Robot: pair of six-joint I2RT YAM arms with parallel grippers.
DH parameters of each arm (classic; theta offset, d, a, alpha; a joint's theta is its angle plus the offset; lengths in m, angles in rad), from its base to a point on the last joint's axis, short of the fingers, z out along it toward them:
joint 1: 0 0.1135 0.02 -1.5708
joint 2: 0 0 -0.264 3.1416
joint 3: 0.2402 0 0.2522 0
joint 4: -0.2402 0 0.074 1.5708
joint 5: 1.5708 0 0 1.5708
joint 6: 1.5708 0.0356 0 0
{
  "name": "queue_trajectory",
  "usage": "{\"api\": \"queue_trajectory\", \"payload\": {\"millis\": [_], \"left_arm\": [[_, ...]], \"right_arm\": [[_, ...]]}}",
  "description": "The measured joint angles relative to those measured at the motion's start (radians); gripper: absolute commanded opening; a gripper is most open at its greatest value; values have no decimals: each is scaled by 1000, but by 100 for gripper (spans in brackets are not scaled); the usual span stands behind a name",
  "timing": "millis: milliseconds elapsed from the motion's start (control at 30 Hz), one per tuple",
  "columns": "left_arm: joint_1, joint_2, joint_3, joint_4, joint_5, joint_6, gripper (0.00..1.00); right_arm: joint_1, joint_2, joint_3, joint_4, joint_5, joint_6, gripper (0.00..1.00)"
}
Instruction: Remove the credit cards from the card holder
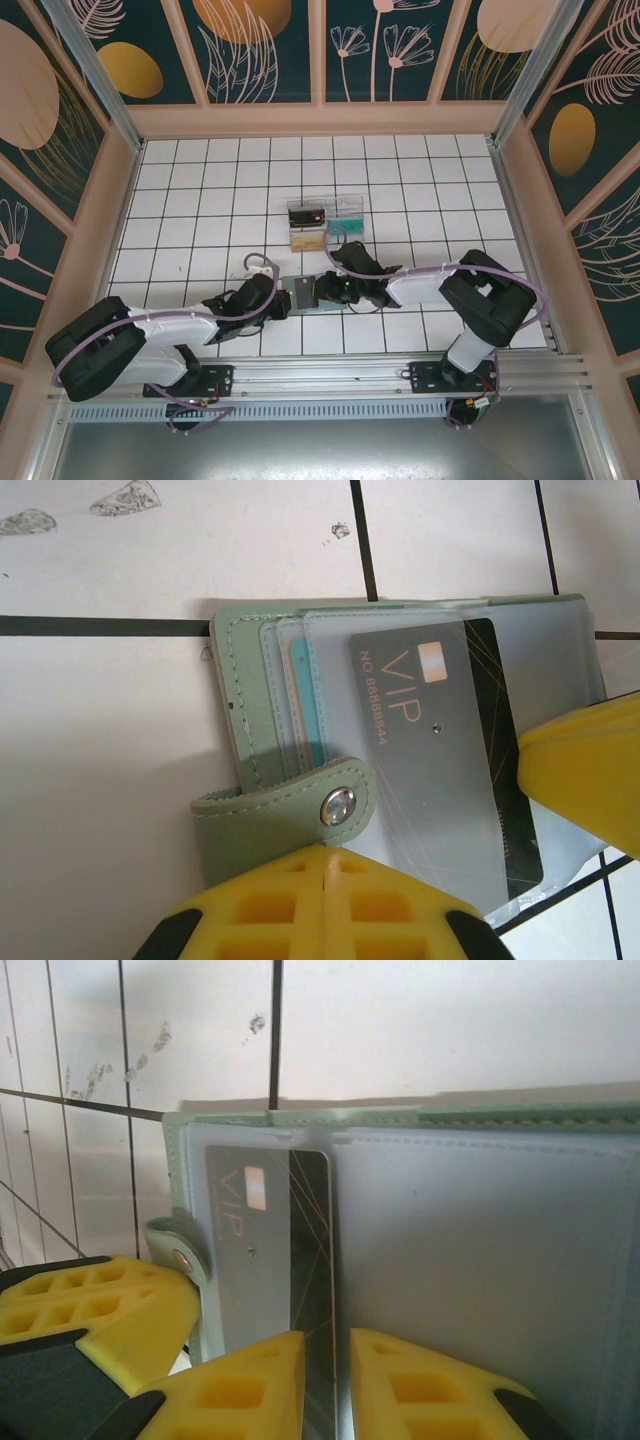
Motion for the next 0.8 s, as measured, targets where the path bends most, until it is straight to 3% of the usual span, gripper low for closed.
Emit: {"api": "queue_trajectory", "payload": {"millis": [167,367,800], "left_arm": [[0,0,0,0,0,0,0],[0,0,0,0,0,0,0],[0,0,0,0,0,0,0]], "right_arm": [[0,17,11,11,-11,0,18],[0,22,13,20,-13,3,7],[-52,-57,-79,36,-13,3,3]]}}
